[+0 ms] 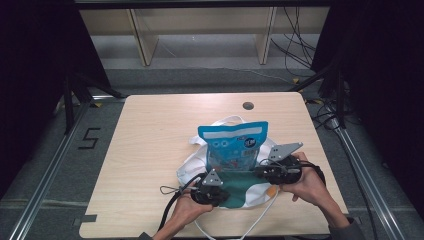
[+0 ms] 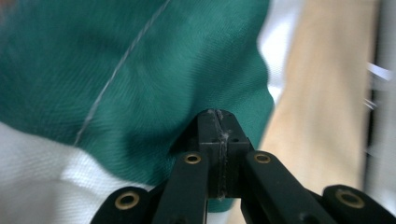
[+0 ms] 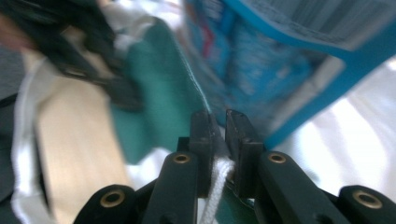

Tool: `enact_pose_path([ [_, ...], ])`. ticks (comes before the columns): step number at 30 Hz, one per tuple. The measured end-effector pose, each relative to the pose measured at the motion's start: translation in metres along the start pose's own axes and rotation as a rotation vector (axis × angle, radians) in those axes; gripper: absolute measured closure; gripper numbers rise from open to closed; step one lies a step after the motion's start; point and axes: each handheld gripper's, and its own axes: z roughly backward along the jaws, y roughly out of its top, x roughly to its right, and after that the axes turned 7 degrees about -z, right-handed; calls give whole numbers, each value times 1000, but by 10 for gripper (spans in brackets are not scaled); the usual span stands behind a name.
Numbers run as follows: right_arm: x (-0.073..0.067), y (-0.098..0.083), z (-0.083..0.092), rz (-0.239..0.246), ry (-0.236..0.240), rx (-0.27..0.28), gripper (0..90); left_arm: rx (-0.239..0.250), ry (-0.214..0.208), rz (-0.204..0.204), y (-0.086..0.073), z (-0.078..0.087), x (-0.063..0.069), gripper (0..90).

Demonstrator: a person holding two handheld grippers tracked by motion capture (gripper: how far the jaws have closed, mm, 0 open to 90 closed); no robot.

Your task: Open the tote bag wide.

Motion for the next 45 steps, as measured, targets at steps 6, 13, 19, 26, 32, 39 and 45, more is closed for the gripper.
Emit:
enact_pose_path([
  [6,-25,-10,-5,68,50,-65,821,-37,46,-25,2,-5,-1,891],
  [13,-24,-32,-38,59,81,-157,819,37,-7,-55,8,13,17,774],
  [19,-25,-32,-43,80,68,-163,818,174,136,-110,43,78,3,772],
  [26,-26,-35,-46,67,63,-180,816,151,149,58,25,71,-40,813],
  [32,-23,-39,-47,36,77,-156,811,43,68,43,2,50,-28,894],
  [39,-27,-43,-57,19,5,-143,813,-51,146,-23,-16,29,-31,894],
  [45,-27,-39,-68,52,-31,-154,820,-56,151,1,-15,25,-36,893],
])
